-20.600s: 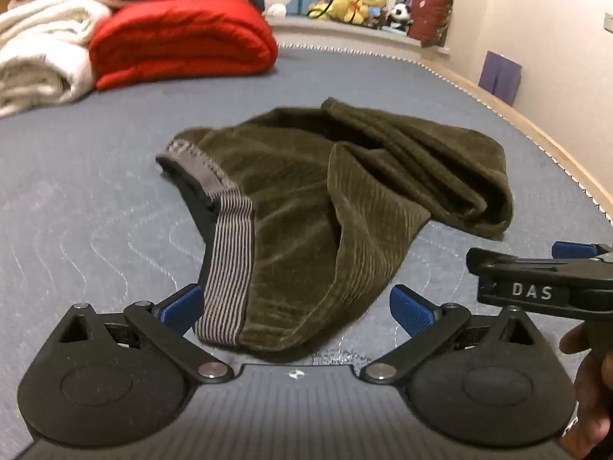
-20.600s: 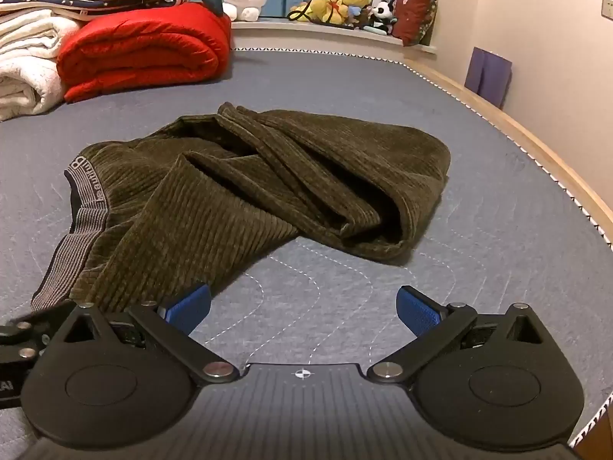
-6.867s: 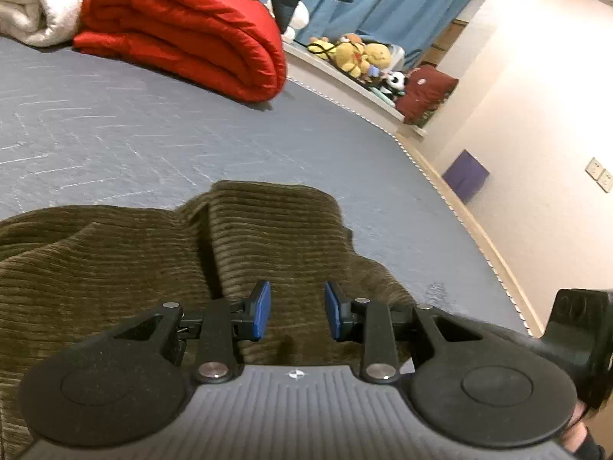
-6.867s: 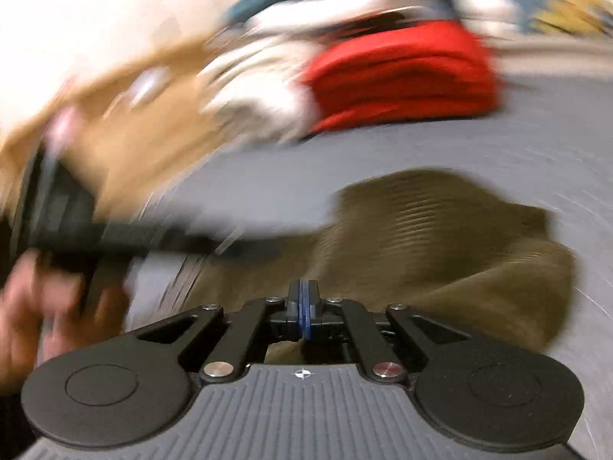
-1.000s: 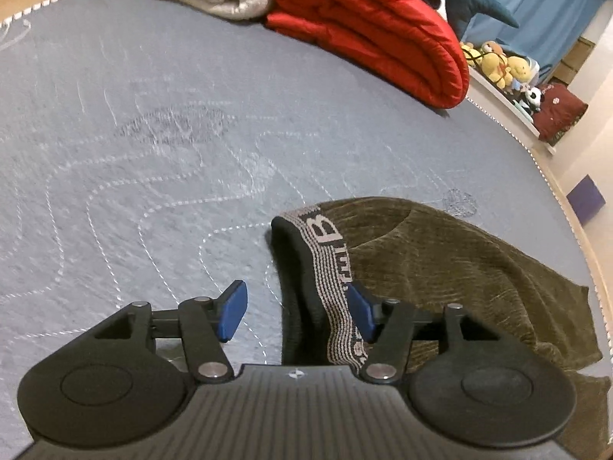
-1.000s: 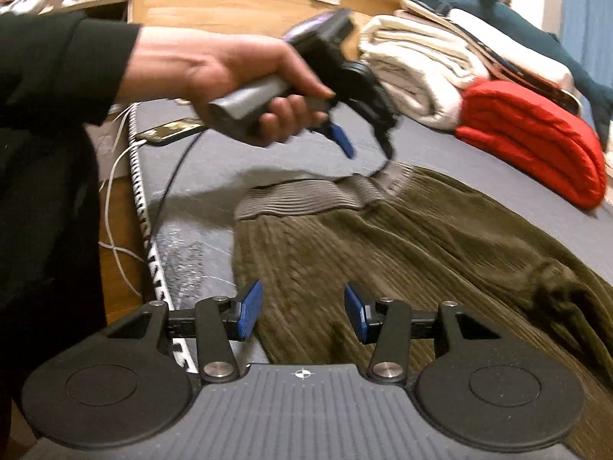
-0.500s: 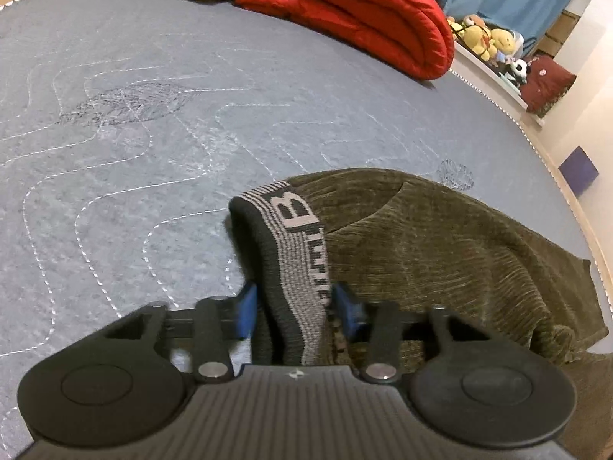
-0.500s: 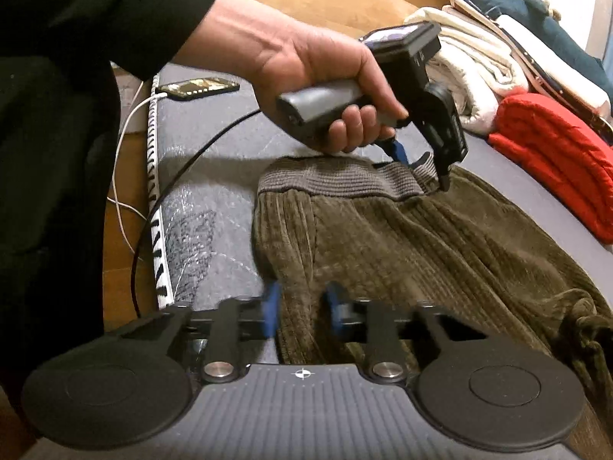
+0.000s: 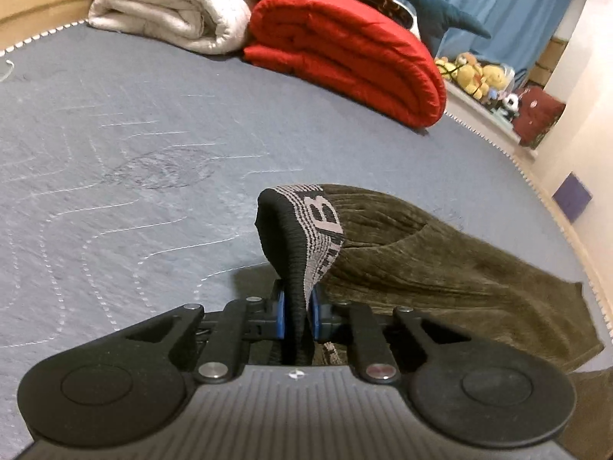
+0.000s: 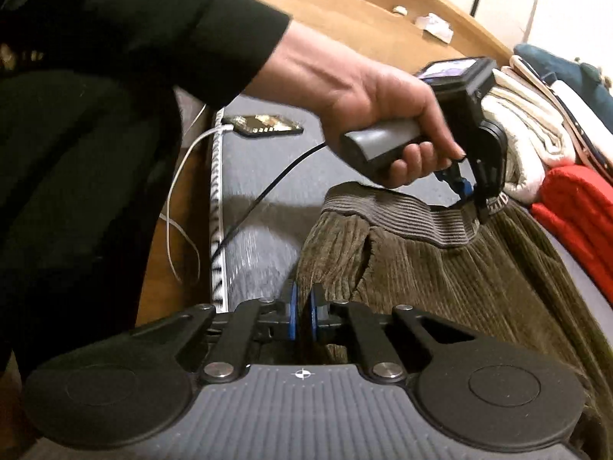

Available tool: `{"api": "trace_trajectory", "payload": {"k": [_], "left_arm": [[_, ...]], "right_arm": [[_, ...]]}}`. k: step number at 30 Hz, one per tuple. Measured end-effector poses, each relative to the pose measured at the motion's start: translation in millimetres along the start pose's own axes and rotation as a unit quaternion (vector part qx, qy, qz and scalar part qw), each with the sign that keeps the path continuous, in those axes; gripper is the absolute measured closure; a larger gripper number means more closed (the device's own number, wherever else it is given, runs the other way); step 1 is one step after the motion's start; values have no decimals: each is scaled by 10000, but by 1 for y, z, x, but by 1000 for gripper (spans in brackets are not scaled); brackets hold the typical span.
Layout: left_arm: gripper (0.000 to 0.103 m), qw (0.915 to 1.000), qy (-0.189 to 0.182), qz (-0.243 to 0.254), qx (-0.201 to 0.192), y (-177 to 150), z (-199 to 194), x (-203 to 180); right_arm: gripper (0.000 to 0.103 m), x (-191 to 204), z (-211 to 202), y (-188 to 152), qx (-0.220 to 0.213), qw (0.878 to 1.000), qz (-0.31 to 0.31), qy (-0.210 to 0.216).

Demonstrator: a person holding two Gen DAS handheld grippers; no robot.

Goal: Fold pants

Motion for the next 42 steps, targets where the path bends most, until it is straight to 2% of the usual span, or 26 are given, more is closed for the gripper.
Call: {"api": "trace_trajectory", "payload": {"k": [2, 4, 6, 7, 8, 9, 10, 11, 12, 14, 17, 19, 20, 21, 23, 25, 27, 29, 30, 34, 37, 40, 42], "left_arm": [[85, 9998, 59, 16, 181, -6, 6, 3], [80, 9990, 333, 138, 265, -11, 9, 5], [77, 9962, 746, 440, -91, -2, -2, 4], [70, 9946, 831, 537, -301, 3, -11, 1], [70, 9946, 760, 528, -459, 7, -19, -3], [70, 9955, 608, 466, -560, 9, -26, -7], [70, 9966, 376, 402, -615, 10, -31, -12], [70, 9972, 153, 402, -617, 9, -34, -18], [70, 9971, -54, 486, -576, 6, -36, -27], [72, 9952, -268, 829, -455, -4, -35, -42], [75, 9908, -344, 1307, -99, -25, -23, -56], [75, 9888, -81, 1452, 346, -42, -6, -52], [76, 9860, 217, 1487, 722, -54, 7, -45], [79, 9832, 401, 1525, 923, -62, 16, -37], [78, 9820, 429, 1659, 796, -59, 15, -41], [75, 9870, 420, 1398, 676, -53, 8, -44], [73, 9903, 345, 1248, 505, -48, 2, -51], [63, 9913, 349, 1233, 301, -43, -3, -58], [62, 9915, 317, 1245, 219, -41, -7, -60], [57, 9912, 194, 1298, -157, -26, -11, -82], [52, 9880, 144, 1433, -555, -19, -13, -99], [43, 9845, 220, 1599, -687, -19, -11, -117], [43, 9841, 226, 1617, -693, -19, -7, -124]], "right_arm": [[96, 1, 5, -5, 63, 10000, -17, 9], [93, 0, 11, -16, 281, 9996, -41, -81], [90, -3, 13, -25, 520, 9985, 3, -175], [81, -6, 9, -24, 496, 9984, 67, -246], [73, -10, 2, -22, 432, 9985, 185, -284], [70, -16, -5, -20, 343, 9983, 377, -294], [55, -22, -12, -19, 262, 9973, 589, -350], [45, -30, -19, -18, 182, 9954, 822, -456], [44, -40, -28, -19, 102, 9922, 1110, -562], [43, -54, -37, -27, 64, 9849, 1603, -651], [43, -75, -42, -51, 246, 9703, 2272, -798], [43, -84, -40, -73, 568, 9591, 2604, -958], [43, -87, -37, -86, 840, 9529, 2731, -1013], [42, -87, -32, -99, 1136, 9469, 2833, -1006], [42, -87, -37, -102, 982, 9485, 2842, -995], [42, -86, -43, -99, 1004, 9497, 2765, -1076], [42, -88, -54, -95, 791, 9464, 2922, -1127], [42, -94, -66, -90, 586, 9416, 3091, -1200], [42, -98, -74, -89, 458, 9385, 3176, -1277], [42, -132, -117, -87, -147, 9181, 3453, -1941], [41, -161, -161, -78, -524, 9034, 3411, -2546], [34, -195, -207, -70, -716, 8867, 3314, -3143], [32, -216, -230, -70, -743, 8752, 3333, -3427]]}}
Point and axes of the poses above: each gripper's, at about its wrist camera, not at the fingertips, and z roughly the way its jaws point, x to its left, y to its top, the point moved 8 cm from there along z, roughly the way its jaws point, and after that the axes turned 3 degrees about -z, right-handed, at the moved point
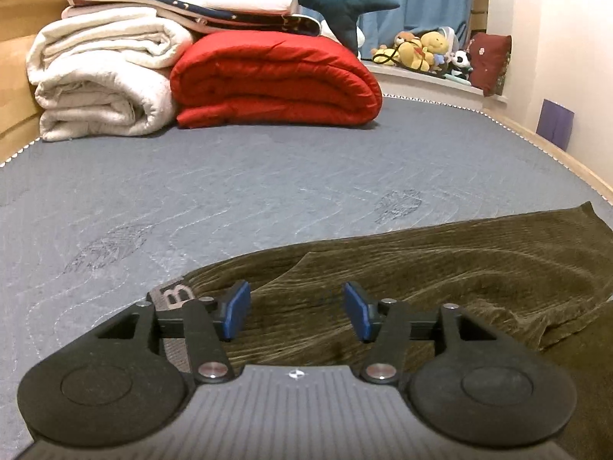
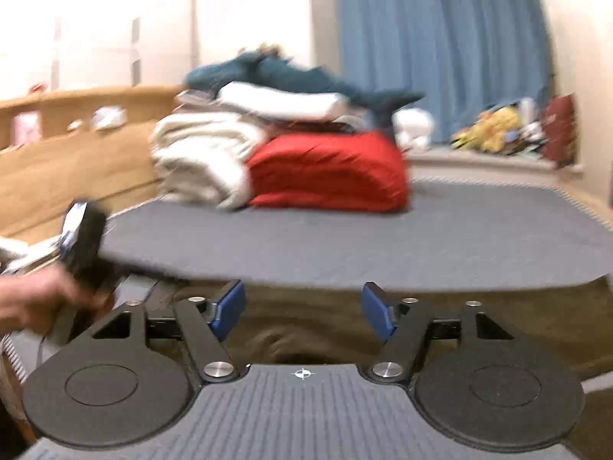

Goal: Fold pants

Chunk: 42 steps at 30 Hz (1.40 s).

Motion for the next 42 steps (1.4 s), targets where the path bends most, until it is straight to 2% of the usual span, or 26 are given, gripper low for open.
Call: {"api": "trace_trajectory", "payload": {"k": [3, 6, 7, 9, 10, 11, 12, 13, 17, 19, 21, 22, 23, 24, 25, 26, 28, 31, 32, 34, 36, 37, 40, 42], "left_arm": [[43, 9999, -69, -116, 22, 3, 6, -6], [43, 9993, -71, -371, 13, 6, 5, 3], [43, 9986, -67, -519, 39, 7, 7, 10], [46, 9964, -77, -839, 71, 10, 10, 24], [62, 9956, -67, -927, 83, 11, 11, 30], [86, 9952, -43, -975, 117, 13, 13, 35], [96, 9947, 17, -1011, 163, 12, 16, 41], [102, 9942, 93, -1050, 205, 12, 19, 46], [102, 9910, 264, -1271, 322, 13, 28, 59], [100, 9897, 91, -1368, 411, 18, 35, 58], [98, 9918, 41, -1204, 426, 29, 48, 55], [89, 9934, 38, -1045, 463, 35, 57, 53], [73, 9952, 15, -826, 517, 41, 67, 50], [65, 9965, -16, -620, 555, 45, 77, 48], [60, 9976, -13, -402, 568, 49, 87, 47], [59, 9978, -46, -246, 611, 51, 96, 46], [50, 9952, -331, -107, 912, 49, 117, 47], [35, 9894, -440, -92, 1384, 39, 141, 50], [34, 9857, -532, -68, 1597, 33, 148, 49], [35, 9839, -536, 115, 1701, 27, 153, 47], [51, 9833, -652, 145, 1695, 27, 152, 45], [77, 9827, -726, 173, 1696, 27, 149, 44], [95, 9834, -741, 474, 1588, 31, 128, 34], [97, 9844, -878, 779, 1310, 37, 98, 24]], "right_arm": [[32, -33, -1, 13, -25, 9994, -120, -325], [32, -62, 7, 2, -74, 9960, -346, -816], [32, -72, 10, -6, -19, 9951, -315, -942], [32, -83, 18, -22, 360, 9923, -215, -1166], [32, -88, 23, -29, 515, 9894, -239, -1337], [32, -88, 26, -34, 659, 9871, -288, -1428], [32, -88, 30, -39, 767, 9863, -304, -1431], [32, -90, 32, -41, 783, 9875, -235, -1351], [34, -97, 44, -44, 890, 9873, 31, -1319], [36, -105, 49, -45, 959, 9869, 201, -1279], [37, -111, 49, -44, 1031, 9856, 386, -1282], [37, -115, 50, -44, 1042, 9851, 488, -1277], [37, -117, 49, -44, 1055, 9847, 556, -1272], [37, -119, 50, -43, 1079, 9841, 591, -1280], [37, -122, 49, -42, 1099, 9834, 604, -1311], [37, -123, 47, -41, 1105, 9829, 615, -1339], [37, -128, 46, -40, 1102, 9822, 679, -1363], [37, -135, 43, -41, 1105, 9812, 774, -1381], [36, -138, 43, -42, 1130, 9806, 791, -1393], [35, -143, 42, -46, 1209, 9788, 835, -1423], [35, -148, 40, -49, 1270, 9771, 907, -1444], [35, -152, 39, -51, 1283, 9762, 947, -1467], [35, -166, 34, -53, 1299, 9725, 1060, -1617], [35, -179, 29, -54, 1306, 9680, 1255, -1735]]}}
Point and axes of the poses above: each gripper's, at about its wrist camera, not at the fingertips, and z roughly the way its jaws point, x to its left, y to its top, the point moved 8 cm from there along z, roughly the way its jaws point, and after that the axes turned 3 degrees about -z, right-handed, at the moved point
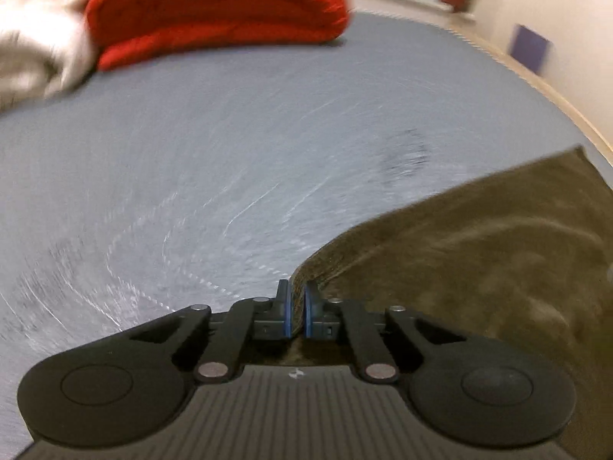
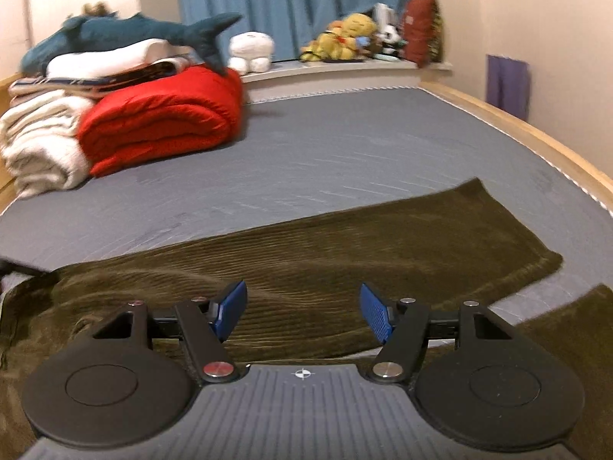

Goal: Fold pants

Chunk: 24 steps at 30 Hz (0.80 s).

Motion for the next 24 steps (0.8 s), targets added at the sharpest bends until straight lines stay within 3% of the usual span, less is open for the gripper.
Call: {"api": "trace_trajectory", "payload": {"k": [5, 9, 12, 16, 19, 21, 24], "left_arm": [[98, 9943, -432, 525, -818, -15, -101, -43], [99, 9837, -843, 1156, -1088, -72, -182, -91], [99, 9762, -1035, 1660, -934, -130, -217, -118], [101, 9746, -1048, 1951, -340, -199, -219, -121], [103, 9757, -1005, 1912, 361, -223, -197, -108], [102, 9747, -970, 1988, 333, -215, -200, -112], [97, 9764, -1080, 1856, -243, -174, -213, -127]], "right_arm": [[35, -35, -5, 3, 25, 9972, 739, -120], [35, -57, -10, 0, -69, 9934, 1098, -313], [36, -75, -14, -5, -146, 9901, 1312, -485], [40, -103, -19, -4, -157, 9845, 1666, -527], [40, -131, -22, -4, -187, 9786, 1929, -698], [40, -146, -20, -7, -144, 9730, 2197, -689], [42, -169, -12, -13, -49, 9641, 2560, -703]]}}
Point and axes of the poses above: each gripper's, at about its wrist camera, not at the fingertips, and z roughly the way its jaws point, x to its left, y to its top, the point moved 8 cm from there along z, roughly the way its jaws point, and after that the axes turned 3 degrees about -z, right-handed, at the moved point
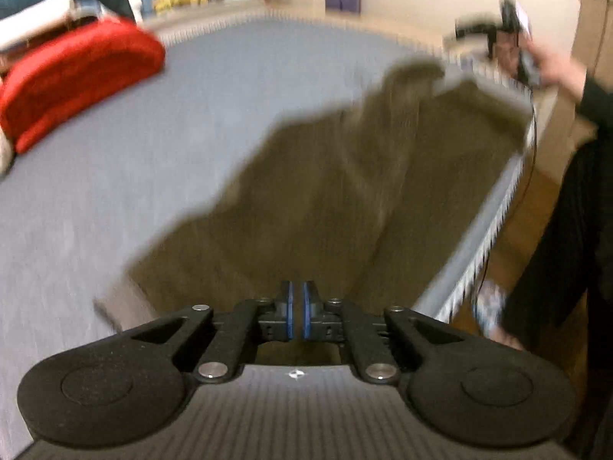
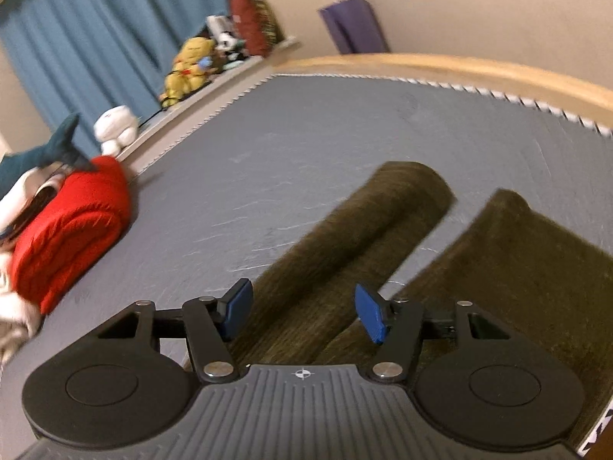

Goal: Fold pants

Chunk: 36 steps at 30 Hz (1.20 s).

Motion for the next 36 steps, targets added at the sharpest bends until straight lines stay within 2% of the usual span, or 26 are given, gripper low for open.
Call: {"api": "trace_trajectory", "payload": {"k": [2, 6, 7, 8, 9, 11, 15, 17, 18, 20, 22, 24, 27, 28, 29, 30, 31, 32, 33, 36], "left_arm": [[97, 9996, -10, -12, -290, 27, 5, -10], [97, 9969, -397, 98, -678, 60, 49, -55], [97, 9965, -491, 93, -674, 60, 66, -67], [97, 9974, -503, 145, -502, 56, 84, -77], [97, 9981, -412, 372, -274, 52, 101, -86], [95, 9946, -322, 954, -256, 48, 118, -103], [94, 9951, -784, 596, -121, 51, 143, -107], [94, 9937, -918, 626, -137, 57, 156, -111], [92, 9929, -979, 657, -139, 59, 160, -115], [69, 9924, -1002, 704, -93, 59, 169, -123], [58, 9922, -991, 753, -44, 59, 173, -125], [55, 9924, -923, 813, 20, 59, 185, -128], [55, 9922, -782, 953, 194, 53, 199, -133], [56, 9921, -692, 1019, 250, 48, 203, -131], [61, 9918, -585, 1090, 313, 45, 208, -130], [63, 9917, -549, 1120, 310, 44, 210, -130], [70, 9918, -544, 1118, 285, 44, 210, -130], [87, 9919, -543, 1112, 270, 45, 209, -130], [94, 9923, -536, 1086, 241, 47, 208, -130], [96, 9933, -509, 1033, 51, 56, 198, -129]], "right_arm": [[47, -14, 8, 1, 57, 9997, 250, -36], [56, -40, 27, 2, 147, 9974, 705, -4], [57, -47, 33, 0, 183, 9966, 803, -13], [59, -52, 39, -1, 221, 9958, 890, -25], [60, -58, 46, -4, 294, 9944, 1015, -10], [61, -66, 59, -4, 395, 9913, 1242, 153], [61, -75, 82, 0, 376, 9880, 1437, 423], [61, -79, 92, 0, 426, 9869, 1493, 436], [61, -81, 100, -1, 480, 9857, 1556, 439], [61, -83, 112, -3, 609, 9840, 1629, 383], [61, -83, 126, -4, 678, 9847, 1585, 257], [62, -81, 137, -4, 651, 9859, 1525, 203], [63, -75, 143, 0, 564, 9879, 1445, 98], [71, -74, 143, 1, 535, 9882, 1433, 48], [82, -75, 144, 2, 520, 9883, 1433, -10], [85, -76, 143, 3, 504, 9884, 1433, -71], [88, -76, 141, 4, 471, 9882, 1455, -60], [93, -77, 138, 7, 435, 9880, 1482, -34], [96, -77, 133, 12, 373, 9882, 1485, 13], [97, -72, 105, 30, 81, 9903, 1368, 217]]}}
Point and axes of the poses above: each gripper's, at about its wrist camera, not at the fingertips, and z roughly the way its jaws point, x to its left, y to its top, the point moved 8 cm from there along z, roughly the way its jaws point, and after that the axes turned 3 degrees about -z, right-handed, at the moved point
